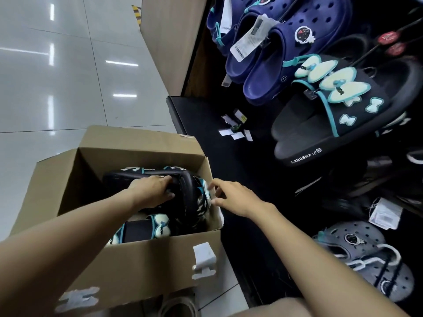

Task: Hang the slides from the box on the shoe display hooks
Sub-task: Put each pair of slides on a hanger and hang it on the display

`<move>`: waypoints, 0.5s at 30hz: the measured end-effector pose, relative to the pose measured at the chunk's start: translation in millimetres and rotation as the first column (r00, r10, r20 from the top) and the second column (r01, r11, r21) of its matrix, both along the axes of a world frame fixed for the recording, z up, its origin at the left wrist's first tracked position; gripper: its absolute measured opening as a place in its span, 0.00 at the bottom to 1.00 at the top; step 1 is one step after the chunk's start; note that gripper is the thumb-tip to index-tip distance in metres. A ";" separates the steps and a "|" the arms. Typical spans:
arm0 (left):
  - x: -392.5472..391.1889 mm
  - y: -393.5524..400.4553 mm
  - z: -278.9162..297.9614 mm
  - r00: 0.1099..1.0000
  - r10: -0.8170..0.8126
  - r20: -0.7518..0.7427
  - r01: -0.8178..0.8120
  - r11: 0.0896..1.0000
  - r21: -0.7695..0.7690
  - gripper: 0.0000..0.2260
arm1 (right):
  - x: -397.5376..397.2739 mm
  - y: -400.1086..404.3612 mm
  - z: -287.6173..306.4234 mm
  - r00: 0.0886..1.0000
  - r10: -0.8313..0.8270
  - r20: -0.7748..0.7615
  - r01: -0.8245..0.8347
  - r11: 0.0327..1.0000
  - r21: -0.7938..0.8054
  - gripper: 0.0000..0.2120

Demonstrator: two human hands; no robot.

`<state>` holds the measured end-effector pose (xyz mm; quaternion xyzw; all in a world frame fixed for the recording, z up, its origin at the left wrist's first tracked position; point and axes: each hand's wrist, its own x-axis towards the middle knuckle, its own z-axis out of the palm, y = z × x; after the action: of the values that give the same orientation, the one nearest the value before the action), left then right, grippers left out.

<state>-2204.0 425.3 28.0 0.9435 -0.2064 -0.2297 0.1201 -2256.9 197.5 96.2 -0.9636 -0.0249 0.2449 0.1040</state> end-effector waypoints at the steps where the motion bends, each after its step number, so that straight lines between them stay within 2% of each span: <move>1: -0.8 -1.7 -6.4 0.997 0.061 -0.045 -0.063 0.997 -0.037 0.22 | -0.1 -1.2 -0.3 1.000 0.020 -0.001 -0.020 1.000 0.024 0.17; 5: -11.9 -14.2 -32.3 0.931 0.254 -0.262 -0.304 0.938 -0.168 0.27 | 2.2 -2.8 -4.4 0.997 0.074 0.000 -0.073 0.996 0.060 0.19; 8: -19.3 -22.2 -44.4 0.874 0.355 -0.331 -0.452 0.844 -0.289 0.25 | 5.0 -1.1 -8.9 0.993 0.119 0.019 -0.120 0.992 0.041 0.21; 15: -16.7 -14.2 -43.7 0.867 0.377 -0.327 -0.487 0.782 -0.390 0.23 | 11.8 1.4 -13.9 0.986 0.167 -0.002 -0.167 0.986 -0.029 0.19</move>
<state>-2220.7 411.1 -15.8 0.8761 -0.0162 -0.2484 0.4129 -2245.1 198.9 82.4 -0.9596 -0.1022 0.2528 0.0693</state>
